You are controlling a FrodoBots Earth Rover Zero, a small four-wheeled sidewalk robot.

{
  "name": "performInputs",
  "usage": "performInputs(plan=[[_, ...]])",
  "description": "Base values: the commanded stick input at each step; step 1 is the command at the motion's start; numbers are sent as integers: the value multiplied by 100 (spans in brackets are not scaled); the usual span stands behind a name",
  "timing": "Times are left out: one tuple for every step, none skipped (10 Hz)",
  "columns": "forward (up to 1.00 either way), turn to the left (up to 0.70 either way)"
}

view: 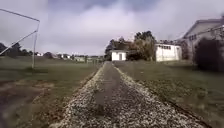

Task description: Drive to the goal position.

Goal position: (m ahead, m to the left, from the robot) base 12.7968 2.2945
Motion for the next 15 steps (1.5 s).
performInputs(plan=[[65,0],[65,0],[65,0],[65,0],[65,0],[65,0],[65,-8],[65,-22],[65,-30],[65,-33],[65,-12],[65,-4],[65,0],[65,0],[65,0]])
